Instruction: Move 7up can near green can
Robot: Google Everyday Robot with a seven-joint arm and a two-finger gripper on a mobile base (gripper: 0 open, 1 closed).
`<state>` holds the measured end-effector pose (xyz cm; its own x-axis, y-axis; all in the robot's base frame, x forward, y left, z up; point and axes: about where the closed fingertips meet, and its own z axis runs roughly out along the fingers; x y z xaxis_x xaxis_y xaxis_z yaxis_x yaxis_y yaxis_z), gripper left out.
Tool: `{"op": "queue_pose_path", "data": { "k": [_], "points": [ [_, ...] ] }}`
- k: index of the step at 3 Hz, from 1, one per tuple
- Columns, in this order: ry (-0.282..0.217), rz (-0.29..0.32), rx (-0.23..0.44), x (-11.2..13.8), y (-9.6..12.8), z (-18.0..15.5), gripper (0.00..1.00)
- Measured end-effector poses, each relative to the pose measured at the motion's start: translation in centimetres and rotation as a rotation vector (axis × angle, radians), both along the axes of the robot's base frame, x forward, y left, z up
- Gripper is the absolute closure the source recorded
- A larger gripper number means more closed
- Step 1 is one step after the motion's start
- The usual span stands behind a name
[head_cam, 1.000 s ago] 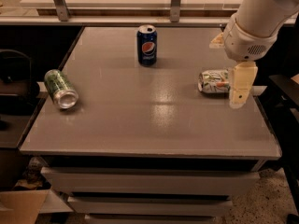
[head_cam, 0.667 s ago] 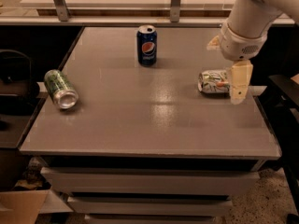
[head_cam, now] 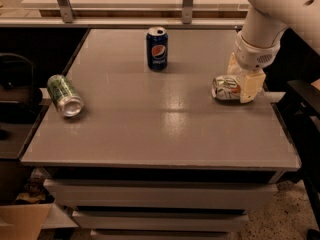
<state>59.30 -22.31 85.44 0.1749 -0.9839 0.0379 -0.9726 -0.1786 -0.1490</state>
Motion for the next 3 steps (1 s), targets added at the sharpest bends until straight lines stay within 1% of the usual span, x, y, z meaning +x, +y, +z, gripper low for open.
{"op": "queue_pose_path", "data": {
  "k": [1, 2, 3],
  "points": [
    [0.011, -0.008, 0.0, 0.3, -0.5, -0.3, 0.63],
    [0.0, 0.004, 0.004, 0.2, 0.3, 0.8, 0.86],
    [-0.015, 0.043, 0.018, -0.3, 2.7, 2.7, 1.0]
  ]
}}
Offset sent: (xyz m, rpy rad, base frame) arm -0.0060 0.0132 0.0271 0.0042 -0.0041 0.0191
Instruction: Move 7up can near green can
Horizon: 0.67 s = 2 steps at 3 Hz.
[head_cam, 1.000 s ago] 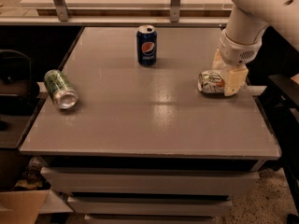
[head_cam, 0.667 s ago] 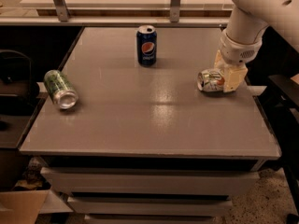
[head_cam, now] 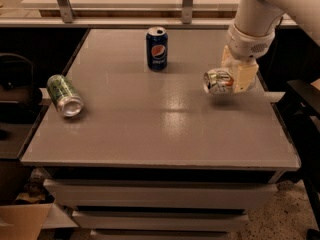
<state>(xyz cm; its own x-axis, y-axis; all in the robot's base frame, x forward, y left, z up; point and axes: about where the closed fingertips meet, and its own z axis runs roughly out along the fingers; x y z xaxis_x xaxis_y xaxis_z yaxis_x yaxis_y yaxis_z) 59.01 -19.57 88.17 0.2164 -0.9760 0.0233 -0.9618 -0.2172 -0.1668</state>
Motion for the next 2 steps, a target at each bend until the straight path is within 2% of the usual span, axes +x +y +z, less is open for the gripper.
{"op": "queue_pose_path", "data": {
  "k": [1, 2],
  "points": [
    [0.012, -0.002, 0.003, -1.12, 4.22, 1.45, 1.0],
    [-0.005, -0.06, 0.02, -0.59, 4.42, 1.42, 1.0]
  ]
}}
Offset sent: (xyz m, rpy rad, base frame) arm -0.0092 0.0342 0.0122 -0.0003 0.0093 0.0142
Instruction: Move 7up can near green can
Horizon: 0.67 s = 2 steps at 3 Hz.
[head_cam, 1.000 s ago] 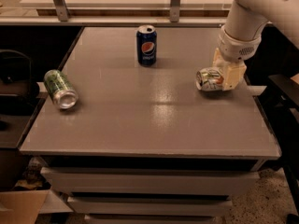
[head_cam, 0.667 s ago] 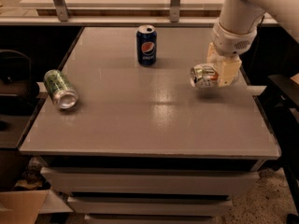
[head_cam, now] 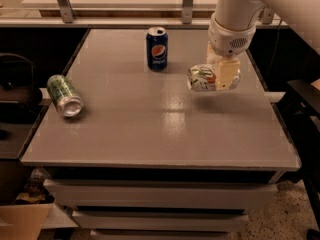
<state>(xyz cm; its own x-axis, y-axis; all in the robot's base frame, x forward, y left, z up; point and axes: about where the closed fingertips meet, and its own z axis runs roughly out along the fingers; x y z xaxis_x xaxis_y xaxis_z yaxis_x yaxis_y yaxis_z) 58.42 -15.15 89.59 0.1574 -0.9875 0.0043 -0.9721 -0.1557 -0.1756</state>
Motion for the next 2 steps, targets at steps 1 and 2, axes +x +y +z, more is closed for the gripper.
{"op": "queue_pose_path", "data": {
  "k": [1, 2],
  "points": [
    [0.0, 0.0, 0.0, 0.0, 0.0, 0.0, 1.0],
    [-0.028, 0.061, -0.002, -0.1, 1.0, 0.2, 1.0]
  ]
}}
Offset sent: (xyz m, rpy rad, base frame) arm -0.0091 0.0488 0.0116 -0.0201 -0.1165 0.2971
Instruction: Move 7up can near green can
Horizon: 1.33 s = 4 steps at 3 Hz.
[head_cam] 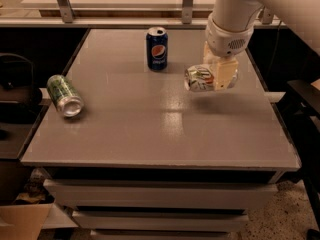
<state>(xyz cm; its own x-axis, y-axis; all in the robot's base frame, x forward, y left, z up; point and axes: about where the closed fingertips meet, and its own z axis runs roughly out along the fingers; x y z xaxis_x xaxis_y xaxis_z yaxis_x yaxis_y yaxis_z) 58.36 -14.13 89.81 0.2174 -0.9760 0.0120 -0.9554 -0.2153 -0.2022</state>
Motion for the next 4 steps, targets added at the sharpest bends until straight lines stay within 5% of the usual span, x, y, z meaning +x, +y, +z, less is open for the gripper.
{"op": "queue_pose_path", "data": {
  "k": [2, 4],
  "points": [
    [-0.111, 0.486, -0.07, -3.0, 9.7, 1.1, 1.0],
    [-0.106, 0.876, -0.164, -3.5, 20.5, 0.3, 1.0]
  ]
}}
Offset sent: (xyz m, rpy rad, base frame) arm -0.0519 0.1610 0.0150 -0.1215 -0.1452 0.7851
